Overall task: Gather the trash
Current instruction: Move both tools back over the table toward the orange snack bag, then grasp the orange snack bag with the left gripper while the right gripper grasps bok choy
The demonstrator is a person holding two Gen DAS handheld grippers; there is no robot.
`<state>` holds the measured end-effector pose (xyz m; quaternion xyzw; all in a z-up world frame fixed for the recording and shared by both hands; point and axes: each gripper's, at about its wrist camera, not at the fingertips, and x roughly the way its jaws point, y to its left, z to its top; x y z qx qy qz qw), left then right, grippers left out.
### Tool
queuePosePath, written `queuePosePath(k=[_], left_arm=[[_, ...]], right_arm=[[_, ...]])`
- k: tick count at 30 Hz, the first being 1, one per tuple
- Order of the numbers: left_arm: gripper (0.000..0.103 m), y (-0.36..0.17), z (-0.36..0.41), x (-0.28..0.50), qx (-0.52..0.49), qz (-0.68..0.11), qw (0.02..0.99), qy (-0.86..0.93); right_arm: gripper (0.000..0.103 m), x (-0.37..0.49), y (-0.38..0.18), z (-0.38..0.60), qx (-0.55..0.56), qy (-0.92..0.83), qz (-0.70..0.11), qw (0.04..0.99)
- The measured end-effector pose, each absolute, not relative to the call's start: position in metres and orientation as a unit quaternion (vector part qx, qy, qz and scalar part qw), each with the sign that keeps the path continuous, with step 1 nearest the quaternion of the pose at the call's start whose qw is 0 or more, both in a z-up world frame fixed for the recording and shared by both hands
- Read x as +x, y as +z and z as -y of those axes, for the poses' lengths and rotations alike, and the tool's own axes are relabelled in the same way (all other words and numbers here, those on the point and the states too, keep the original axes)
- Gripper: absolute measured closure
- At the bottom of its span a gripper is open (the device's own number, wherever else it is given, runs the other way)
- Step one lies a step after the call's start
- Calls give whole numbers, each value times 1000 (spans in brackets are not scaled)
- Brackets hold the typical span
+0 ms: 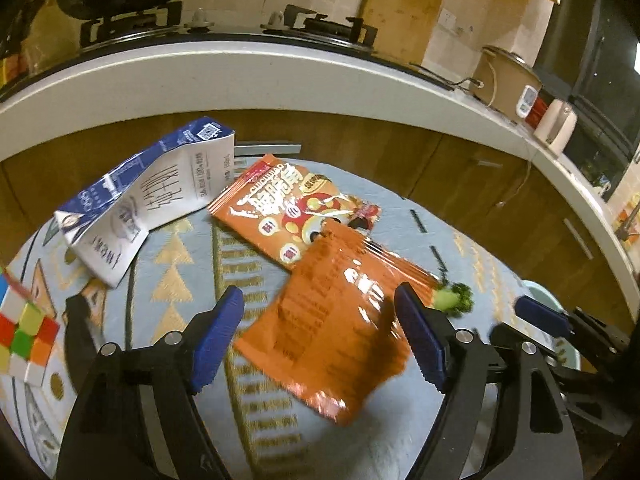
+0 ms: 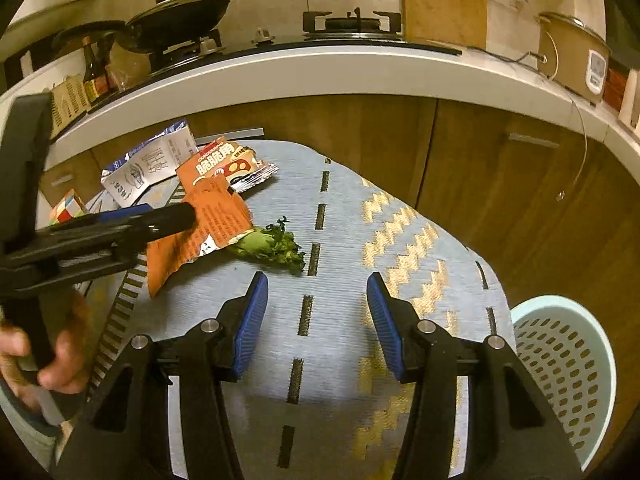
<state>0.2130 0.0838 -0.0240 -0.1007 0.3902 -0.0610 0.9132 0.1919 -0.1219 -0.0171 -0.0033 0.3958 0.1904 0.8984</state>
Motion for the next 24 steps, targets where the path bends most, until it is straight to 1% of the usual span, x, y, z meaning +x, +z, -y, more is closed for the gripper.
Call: queuePosePath(k=[4, 5, 6, 7, 13, 17, 18, 19, 21, 22, 24], left_arm=[[28, -26, -83, 222, -113, -396, 908, -71], [30, -26, -82, 221, -111, -397, 908, -77], [34, -26, -80, 220, -108, -402, 905, -88], [35, -27, -79, 218, -105, -405, 904, -93], [35, -23, -69, 196, -100, -410, 895, -147], [34, -25, -63, 199, -92, -415, 894, -139], [35, -29, -60, 201, -86, -419, 895, -129], [42, -32, -58, 202, -80, -421, 895, -120], [49, -34, -56, 203, -72, -422, 898, -107], [52, -34, -55, 201, -72, -418, 899, -106], [55, -30, -57, 197, -78, -411, 902, -108]], right_arm=[[55, 196, -20, 123, 4, 192, -405, 894], [55, 197, -21, 123, 4, 192, -407, 893], [55, 196, -21, 122, 4, 191, -408, 893], [54, 196, -21, 122, 3, 191, -407, 893], [51, 193, -19, 121, 1, 190, -401, 896], [50, 195, -19, 126, 12, 187, -401, 897], [50, 195, -19, 127, 16, 187, -401, 897], [50, 195, -19, 128, 18, 187, -401, 897], [50, 196, -19, 129, 21, 188, -401, 896], [50, 196, -19, 129, 21, 189, -402, 896], [50, 196, -20, 128, 19, 193, -404, 894]])
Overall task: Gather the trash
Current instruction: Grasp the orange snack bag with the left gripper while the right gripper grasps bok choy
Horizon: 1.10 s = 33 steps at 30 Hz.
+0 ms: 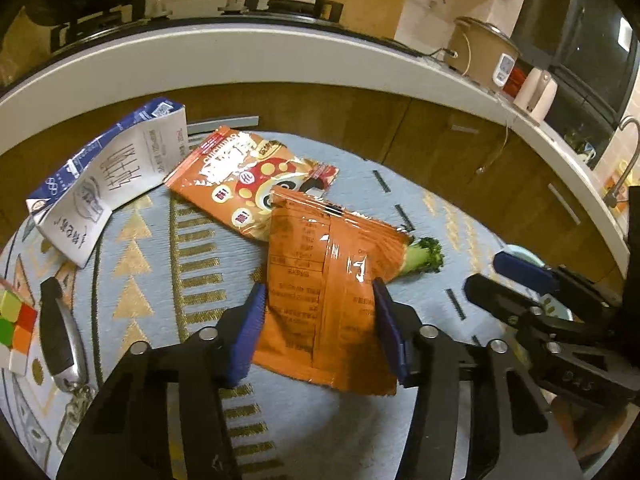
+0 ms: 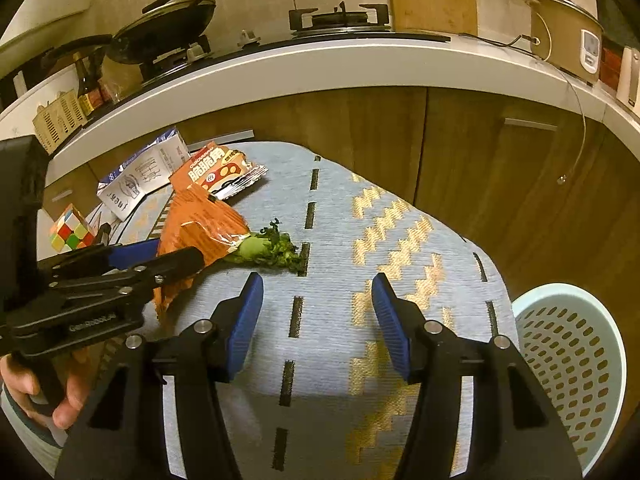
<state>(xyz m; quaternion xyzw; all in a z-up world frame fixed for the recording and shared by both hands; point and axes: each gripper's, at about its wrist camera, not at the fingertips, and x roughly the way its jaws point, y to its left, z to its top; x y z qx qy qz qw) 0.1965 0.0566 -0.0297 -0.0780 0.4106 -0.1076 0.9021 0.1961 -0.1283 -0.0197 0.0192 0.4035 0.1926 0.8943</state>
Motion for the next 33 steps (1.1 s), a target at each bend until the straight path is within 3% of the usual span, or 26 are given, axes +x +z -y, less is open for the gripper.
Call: queuePosePath(k=[4, 7, 9, 18, 21, 23, 33], left_arm=[[63, -20, -63, 181, -92, -386, 912, -105], [63, -13, -71, 170, -103, -377, 915, -98], [63, -11, -77, 161, -110, -369, 919, -87], [63, -19, -120, 130, -147, -355, 923, -8], [62, -23, -129, 128, -154, -352, 923, 7], [62, -24, -133, 128, -163, -351, 922, 6], [61, -26, -144, 122, -187, -343, 920, 6]], right_arm=[[50, 198, -19, 121, 9, 222, -415, 882], [50, 206, -16, 116, 8, 245, -421, 873], [45, 215, -14, 109, -6, 255, -424, 869], [45, 242, -25, 85, -8, 312, -472, 825], [53, 221, -13, 76, -10, 336, -464, 820], [65, 204, -6, 65, -33, 357, -456, 815], [65, 197, -15, 54, -4, 336, -477, 812]])
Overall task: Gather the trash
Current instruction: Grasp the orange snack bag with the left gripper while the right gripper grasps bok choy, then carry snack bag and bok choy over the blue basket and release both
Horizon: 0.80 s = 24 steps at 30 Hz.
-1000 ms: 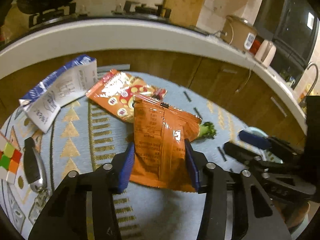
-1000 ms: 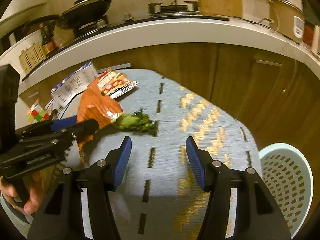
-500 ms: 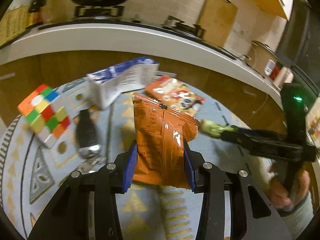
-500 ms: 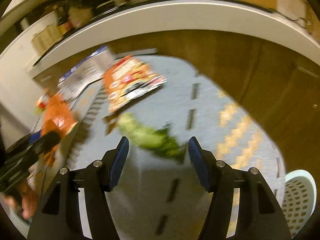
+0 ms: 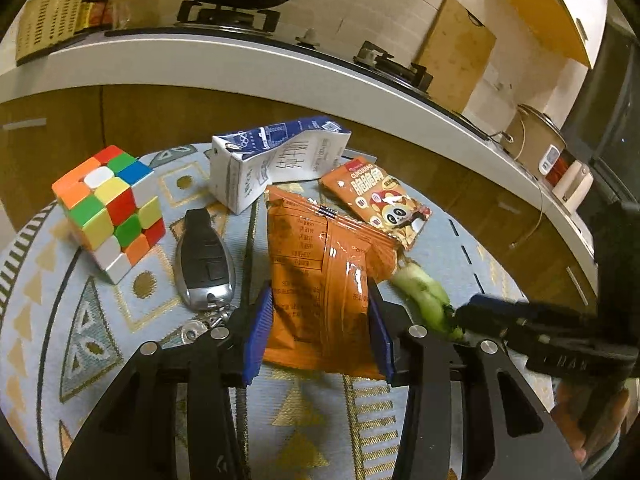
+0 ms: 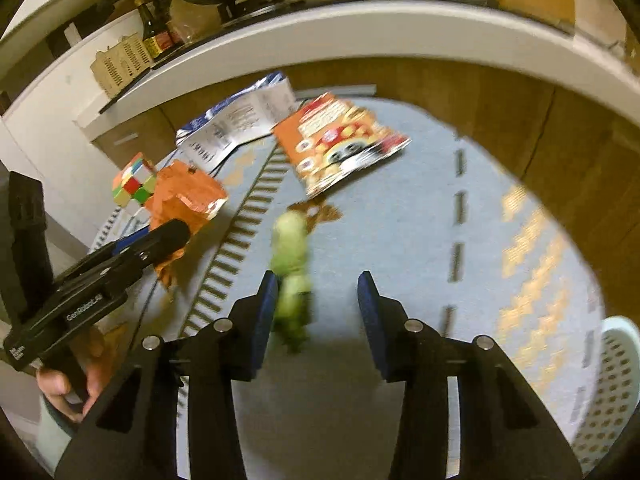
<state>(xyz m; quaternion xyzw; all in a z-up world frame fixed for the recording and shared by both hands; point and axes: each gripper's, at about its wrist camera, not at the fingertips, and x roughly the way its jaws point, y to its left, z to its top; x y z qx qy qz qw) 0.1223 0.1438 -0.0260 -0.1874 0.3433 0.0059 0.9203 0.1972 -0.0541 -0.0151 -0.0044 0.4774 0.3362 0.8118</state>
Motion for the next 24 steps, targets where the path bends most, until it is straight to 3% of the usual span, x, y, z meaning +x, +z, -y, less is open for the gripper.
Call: queuePosePath(k=[8, 18, 19, 22, 24], left_arm=[[61, -26, -143, 121, -186, -341, 921, 3], [60, -26, -137, 122, -175, -341, 924, 1], [60, -26, -136, 122, -171, -341, 924, 2], [60, -24, -131, 123, -161, -339, 927, 10], [61, -21, -126, 122, -154, -336, 929, 13]], right_arm=[[64, 179, -12, 26, -90, 249, -398, 878], [59, 189, -23, 21, -93, 273, -423, 859], [61, 187, -24, 19, -98, 270, -424, 859], [82, 183, -24, 14, -111, 276, -415, 860], [82, 178, -21, 16, -112, 274, -403, 866]])
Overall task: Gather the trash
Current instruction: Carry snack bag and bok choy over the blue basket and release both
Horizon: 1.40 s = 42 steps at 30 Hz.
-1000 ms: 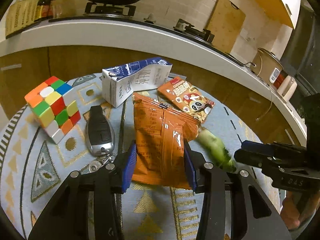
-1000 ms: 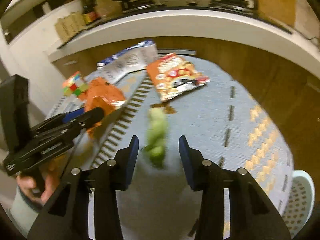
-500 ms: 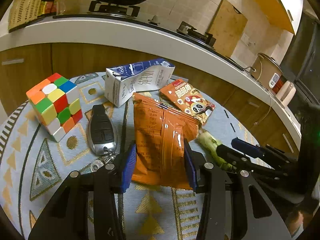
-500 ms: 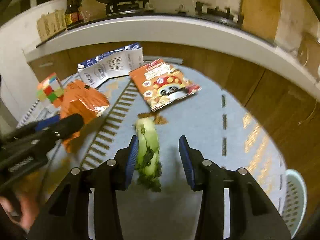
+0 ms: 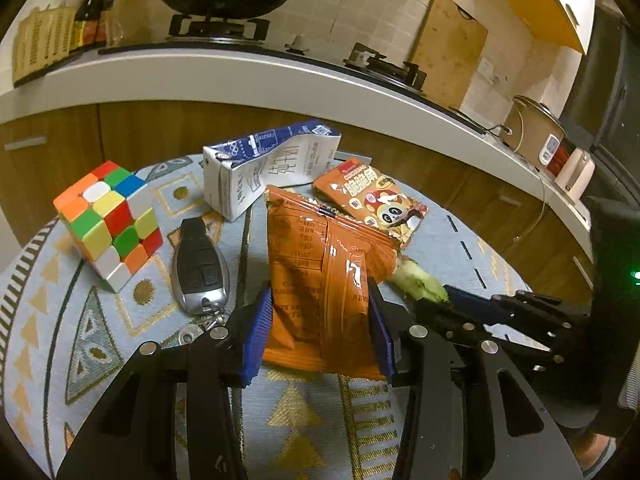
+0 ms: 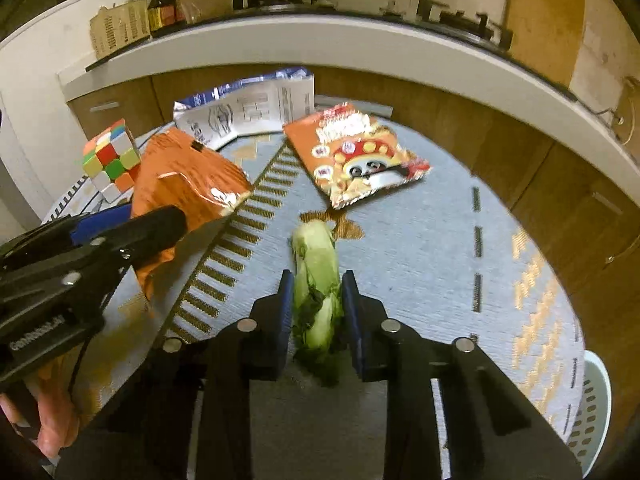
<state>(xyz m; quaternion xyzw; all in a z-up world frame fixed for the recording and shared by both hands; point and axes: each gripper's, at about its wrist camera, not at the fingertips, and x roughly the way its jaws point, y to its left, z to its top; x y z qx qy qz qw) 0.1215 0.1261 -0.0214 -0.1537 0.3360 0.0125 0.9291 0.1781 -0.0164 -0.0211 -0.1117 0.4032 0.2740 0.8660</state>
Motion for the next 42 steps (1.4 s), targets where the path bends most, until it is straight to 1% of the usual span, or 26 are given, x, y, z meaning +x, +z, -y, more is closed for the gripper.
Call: queuePosePath(k=[4, 7, 15, 21, 27, 35, 42], left_arm=[[61, -16, -117, 119, -160, -340, 927, -3], [61, -4, -95, 107, -133, -333, 933, -16], [61, 19, -40, 90, -125, -320, 936, -74], [61, 39, 10, 89, -94, -306, 941, -108], [61, 45, 64, 93, -65, -309, 936, -153], [61, 38, 133, 103, -29, -326, 922, -205], [61, 9, 169, 111, -21, -373, 898, -232]], right_arm=[[82, 178, -15, 43, -66, 268, -411, 869], [82, 170, -6, 68, -46, 255, -402, 878], [82, 145, 24, 140, 11, 224, -378, 898], [82, 129, 42, 200, 35, 182, -354, 916], [82, 118, 47, 260, 69, 141, -343, 926], [82, 103, 36, 324, 96, 86, -346, 929], [82, 99, -1, 366, 127, 43, -388, 912]])
